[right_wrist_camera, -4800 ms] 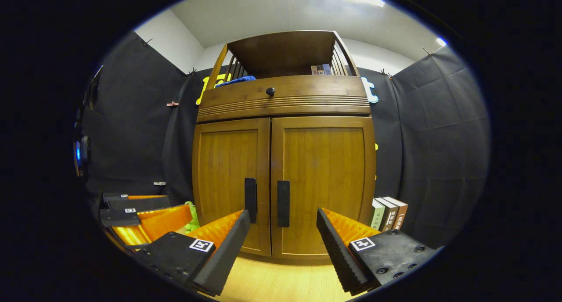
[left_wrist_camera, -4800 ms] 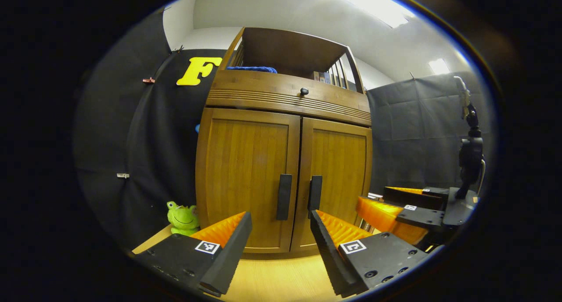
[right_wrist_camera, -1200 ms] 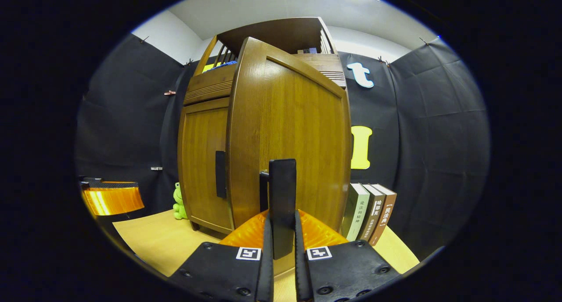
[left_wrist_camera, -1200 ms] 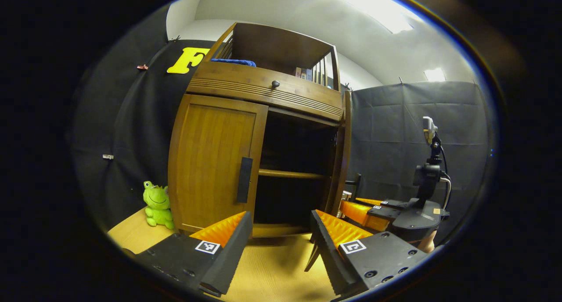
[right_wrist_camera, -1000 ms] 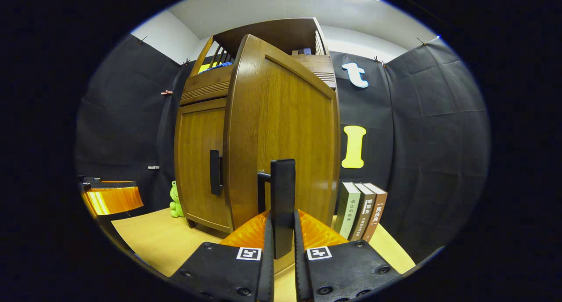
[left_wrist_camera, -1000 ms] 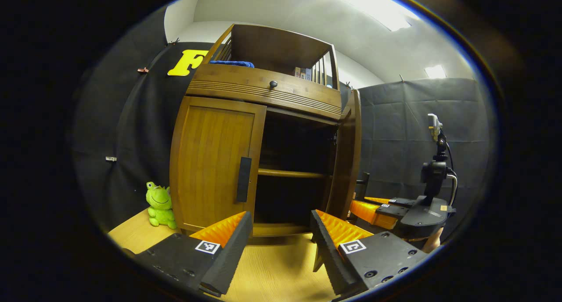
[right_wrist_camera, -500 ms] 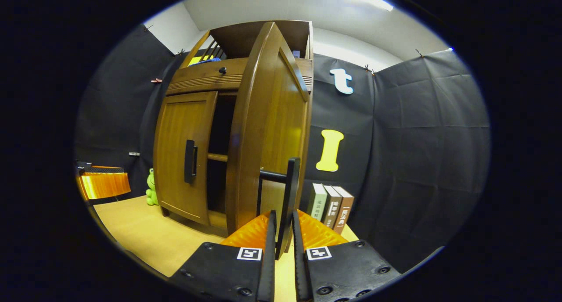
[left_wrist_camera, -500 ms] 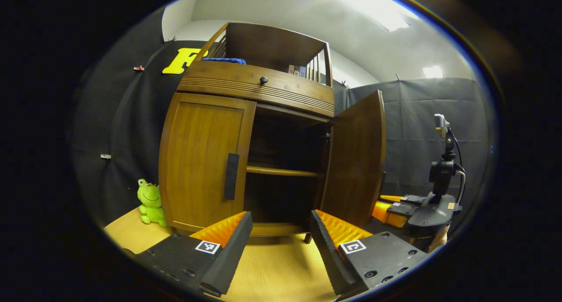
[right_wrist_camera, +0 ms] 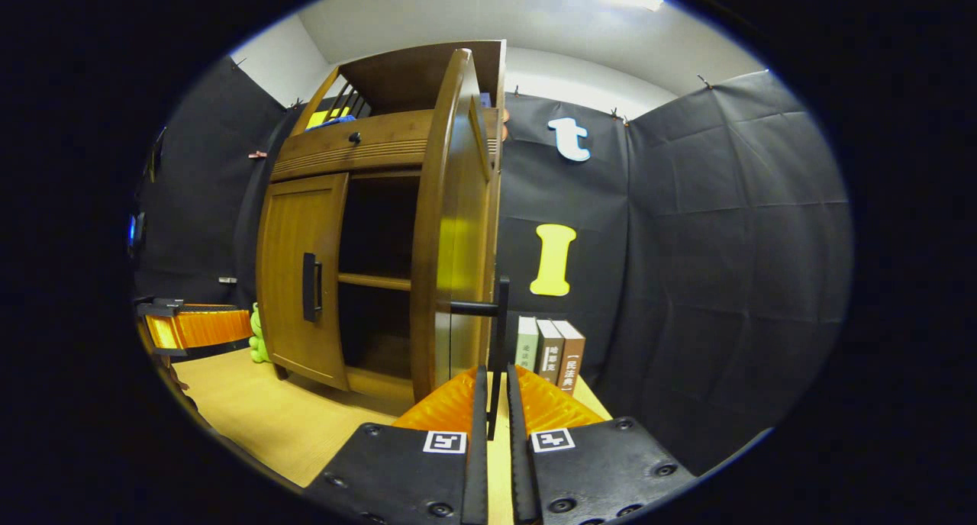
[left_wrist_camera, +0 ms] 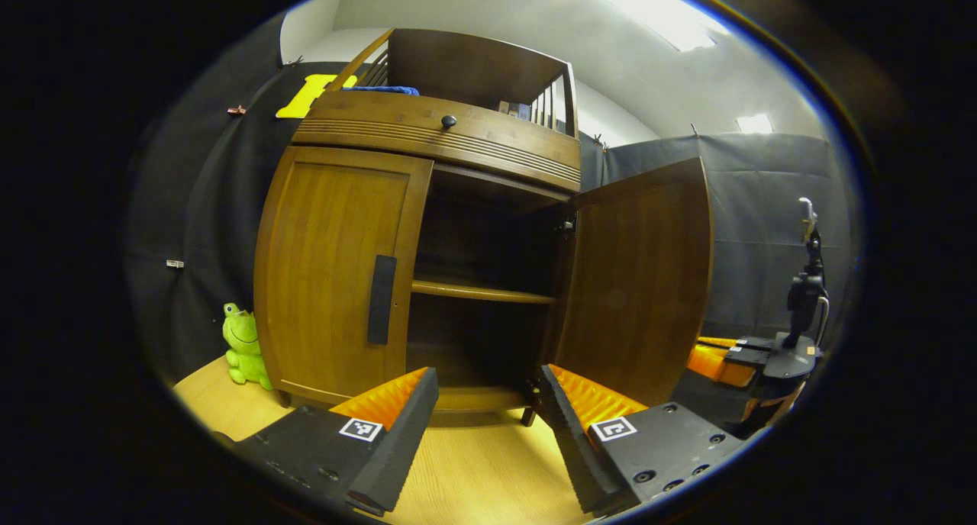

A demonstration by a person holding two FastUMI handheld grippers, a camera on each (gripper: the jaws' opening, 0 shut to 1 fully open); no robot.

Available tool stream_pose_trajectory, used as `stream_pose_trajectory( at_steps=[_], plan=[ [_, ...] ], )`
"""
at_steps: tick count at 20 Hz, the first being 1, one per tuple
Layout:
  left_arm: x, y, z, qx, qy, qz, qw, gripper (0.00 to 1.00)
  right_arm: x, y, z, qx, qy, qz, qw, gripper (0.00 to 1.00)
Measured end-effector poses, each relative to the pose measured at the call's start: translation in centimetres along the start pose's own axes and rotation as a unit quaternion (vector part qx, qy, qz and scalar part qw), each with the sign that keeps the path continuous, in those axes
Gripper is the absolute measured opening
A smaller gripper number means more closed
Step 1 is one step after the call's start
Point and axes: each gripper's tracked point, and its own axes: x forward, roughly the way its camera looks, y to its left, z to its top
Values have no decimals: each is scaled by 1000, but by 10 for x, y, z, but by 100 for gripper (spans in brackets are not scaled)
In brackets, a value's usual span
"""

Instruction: Open the right door of the double-door shoe cabinet with the right hand, and open the left door with the left hand.

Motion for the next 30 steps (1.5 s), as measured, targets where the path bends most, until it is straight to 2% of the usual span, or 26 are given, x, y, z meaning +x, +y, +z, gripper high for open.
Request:
stream_pose_trajectory(
  at_steps=[3,6,8,9,10,11,12,13,14,18,21,22,25,30],
  plan=[
    [10,-2,2,6,-2,6,1000,84,-10,-25,7,2,-11,-25,1000,16],
    [15,-1,1,8,-4,13,1000,84,-23,-27,12,20,-10,-6,1000,17],
    [17,2,1,10,-4,19,1000,84,-25,-30,11,11,-11,-7,1000,17],
    [17,4,2,13,-5,21,1000,84,-27,-29,12,6,-14,-7,1000,13],
    [19,6,2,17,-8,23,1000,84,-32,-28,13,3,-18,-5,1000,17],
    [21,9,3,23,-10,27,999,84,-36,-26,15,4,-22,-2,1000,10],
    [23,14,3,30,-11,32,999,84,-40,-25,17,7,-25,-3,1000,17],
    [26,18,4,36,-13,37,999,82,-45,-26,19,12,-27,-7,1000,17],
    [30,22,3,41,-16,41,998,84,-55,-19,24,15,-31,1,999,25],
    [52,50,13,57,-47,63,995,83,-64,-11,32,2,-53,13,998,92],
    [73,88,23,65,-75,99,990,82,-71,-8,39,-9,-69,4,998,96],
    [82,99,24,62,-81,106,989,84,-73,-7,40,-10,-73,1,997,96],
    [108,123,23,50,-84,111,989,84,-70,-3,39,-16,-75,-3,997,96],
    [149,155,22,66,-86,129,986,82,-61,-10,31,-29,-70,-29,997,96]
  ],
)
